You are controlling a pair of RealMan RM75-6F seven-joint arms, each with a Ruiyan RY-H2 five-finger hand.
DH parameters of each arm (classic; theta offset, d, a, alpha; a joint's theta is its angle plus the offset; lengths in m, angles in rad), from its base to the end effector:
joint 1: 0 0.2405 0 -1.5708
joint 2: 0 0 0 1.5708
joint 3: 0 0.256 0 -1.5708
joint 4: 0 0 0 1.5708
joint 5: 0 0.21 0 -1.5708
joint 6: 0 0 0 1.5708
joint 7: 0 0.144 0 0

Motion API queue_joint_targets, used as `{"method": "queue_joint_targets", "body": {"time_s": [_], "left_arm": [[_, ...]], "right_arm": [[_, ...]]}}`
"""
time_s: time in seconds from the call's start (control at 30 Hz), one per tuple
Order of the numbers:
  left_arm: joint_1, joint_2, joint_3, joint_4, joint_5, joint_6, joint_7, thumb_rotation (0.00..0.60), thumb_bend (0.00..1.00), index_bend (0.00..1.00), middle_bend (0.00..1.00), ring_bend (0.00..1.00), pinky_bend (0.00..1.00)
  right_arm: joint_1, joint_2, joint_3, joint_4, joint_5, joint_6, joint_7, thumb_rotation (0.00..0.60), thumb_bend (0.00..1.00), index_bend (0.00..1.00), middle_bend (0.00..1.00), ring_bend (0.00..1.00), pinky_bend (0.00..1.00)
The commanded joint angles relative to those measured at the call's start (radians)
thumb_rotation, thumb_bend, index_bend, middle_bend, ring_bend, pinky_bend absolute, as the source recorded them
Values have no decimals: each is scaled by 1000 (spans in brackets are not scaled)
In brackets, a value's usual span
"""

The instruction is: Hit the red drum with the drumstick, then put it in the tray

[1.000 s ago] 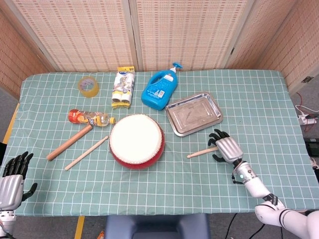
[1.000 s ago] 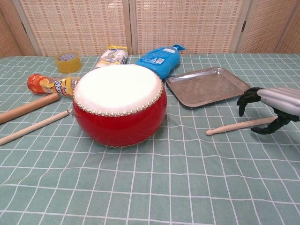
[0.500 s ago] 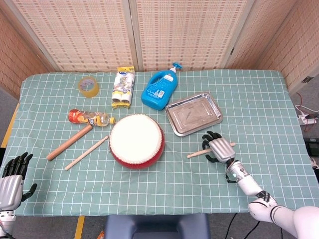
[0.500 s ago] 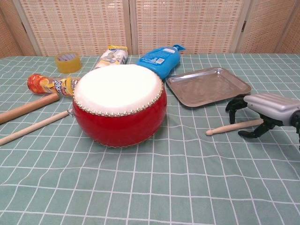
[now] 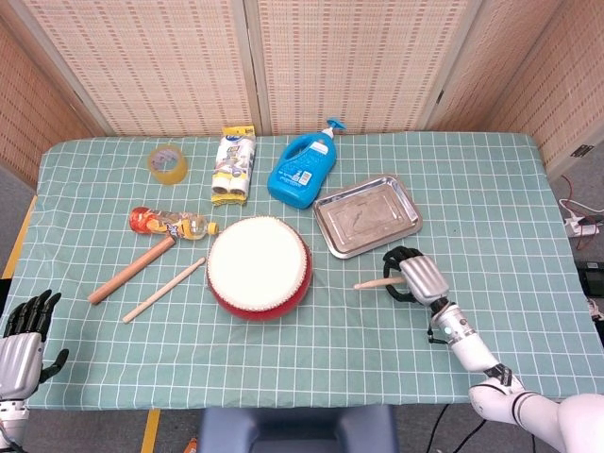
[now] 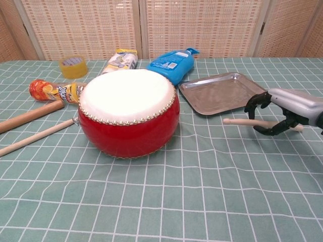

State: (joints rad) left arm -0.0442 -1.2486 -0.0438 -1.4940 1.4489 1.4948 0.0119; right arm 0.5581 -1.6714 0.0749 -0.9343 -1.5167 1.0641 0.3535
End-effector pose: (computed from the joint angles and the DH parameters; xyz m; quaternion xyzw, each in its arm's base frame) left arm -0.3357 0.1670 0.1309 -0.5677 -0.4105 -0.3683 0.6111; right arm -0.2679 -0.3346 -0.0124 0.6899 -0.4330 0.4165 0.4037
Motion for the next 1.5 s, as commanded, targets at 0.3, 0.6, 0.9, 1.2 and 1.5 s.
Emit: {"method": "queue_joint_targets", "body": {"time_s": [0.3, 0.6, 0.9, 1.2, 1.5], "left_arm": [[3, 18, 7, -27, 10, 3, 8, 600, 251, 26, 0, 0, 0], [1, 27, 10, -44, 18, 0, 14, 600, 253, 26, 0, 0, 0], [2, 35, 13, -48, 21, 2, 12, 600, 252, 26, 0, 0, 0], [3, 35, 16, -46, 25, 1, 11, 600, 253, 26, 0, 0, 0], [2, 34, 17, -43, 28, -1, 7, 600, 253, 26, 0, 0, 0]], "right_arm": [[-42, 27, 58, -34, 23, 84, 735, 600, 525, 765, 432, 354, 362], [-32, -47, 44, 142, -3, 96, 1154, 600, 539, 775, 440, 371, 363], [-23, -99, 3, 276, -28, 69, 1422, 600, 547, 757, 441, 373, 363], [-29, -128, -43, 388, -61, 85, 1597, 600, 549, 699, 441, 373, 363], [-54, -130, -73, 453, -70, 103, 1695, 600, 549, 662, 441, 378, 363]]}}
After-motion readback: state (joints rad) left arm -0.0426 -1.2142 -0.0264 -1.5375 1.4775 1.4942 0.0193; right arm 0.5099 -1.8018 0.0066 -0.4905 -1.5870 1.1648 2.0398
